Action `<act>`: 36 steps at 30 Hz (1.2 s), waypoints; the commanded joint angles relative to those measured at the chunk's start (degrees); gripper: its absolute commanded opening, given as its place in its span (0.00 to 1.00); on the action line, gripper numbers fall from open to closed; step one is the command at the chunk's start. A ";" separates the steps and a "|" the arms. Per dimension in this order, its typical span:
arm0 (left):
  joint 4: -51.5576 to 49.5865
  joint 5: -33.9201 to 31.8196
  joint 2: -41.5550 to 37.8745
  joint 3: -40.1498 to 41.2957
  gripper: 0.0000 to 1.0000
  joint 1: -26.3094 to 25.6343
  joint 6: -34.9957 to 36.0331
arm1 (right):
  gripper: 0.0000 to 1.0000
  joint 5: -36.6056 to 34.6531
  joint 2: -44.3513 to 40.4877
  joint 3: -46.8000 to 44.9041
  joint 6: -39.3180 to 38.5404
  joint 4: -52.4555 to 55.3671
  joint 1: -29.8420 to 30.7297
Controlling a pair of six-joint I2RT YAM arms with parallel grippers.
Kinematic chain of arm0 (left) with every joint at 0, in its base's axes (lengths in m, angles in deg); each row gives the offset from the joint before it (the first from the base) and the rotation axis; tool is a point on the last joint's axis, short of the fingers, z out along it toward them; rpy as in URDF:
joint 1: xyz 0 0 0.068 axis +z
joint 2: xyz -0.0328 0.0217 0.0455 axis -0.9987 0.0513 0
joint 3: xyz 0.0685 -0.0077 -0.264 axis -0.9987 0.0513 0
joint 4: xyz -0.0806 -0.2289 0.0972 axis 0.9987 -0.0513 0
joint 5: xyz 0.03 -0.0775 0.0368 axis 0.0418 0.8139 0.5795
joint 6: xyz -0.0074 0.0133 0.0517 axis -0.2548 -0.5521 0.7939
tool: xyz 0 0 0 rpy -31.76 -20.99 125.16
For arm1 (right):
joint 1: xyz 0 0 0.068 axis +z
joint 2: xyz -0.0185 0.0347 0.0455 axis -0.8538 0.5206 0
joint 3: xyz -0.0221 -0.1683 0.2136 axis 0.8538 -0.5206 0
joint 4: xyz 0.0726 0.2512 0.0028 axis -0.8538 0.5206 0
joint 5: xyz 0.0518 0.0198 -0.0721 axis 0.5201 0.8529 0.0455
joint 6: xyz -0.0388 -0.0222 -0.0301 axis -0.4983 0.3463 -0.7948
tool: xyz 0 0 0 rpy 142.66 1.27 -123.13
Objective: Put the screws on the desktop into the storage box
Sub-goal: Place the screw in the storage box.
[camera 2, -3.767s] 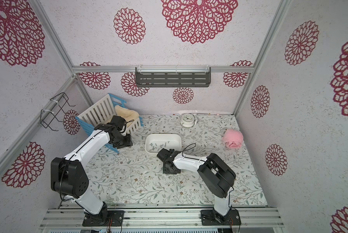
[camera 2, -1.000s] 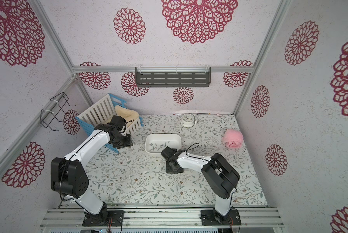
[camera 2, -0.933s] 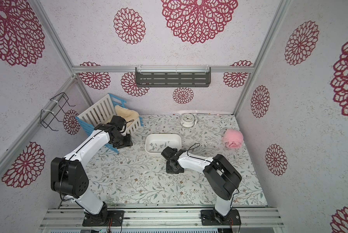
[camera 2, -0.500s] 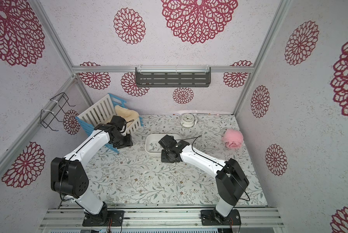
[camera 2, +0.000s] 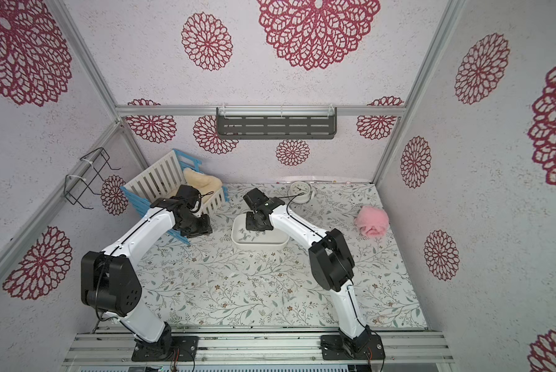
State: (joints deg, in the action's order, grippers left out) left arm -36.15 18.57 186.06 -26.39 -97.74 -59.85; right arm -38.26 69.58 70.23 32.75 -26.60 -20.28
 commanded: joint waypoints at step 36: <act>1.36 0.13 -1.96 0.66 0.46 1.19 0.09 | 0.36 -7.23 1.19 12.14 0.06 6.48 2.68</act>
State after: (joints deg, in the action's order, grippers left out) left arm -35.89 18.61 186.06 -26.24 -97.10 -59.85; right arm -41.10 80.48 83.43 31.90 -19.10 -19.12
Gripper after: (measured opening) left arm 0.464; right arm 0.356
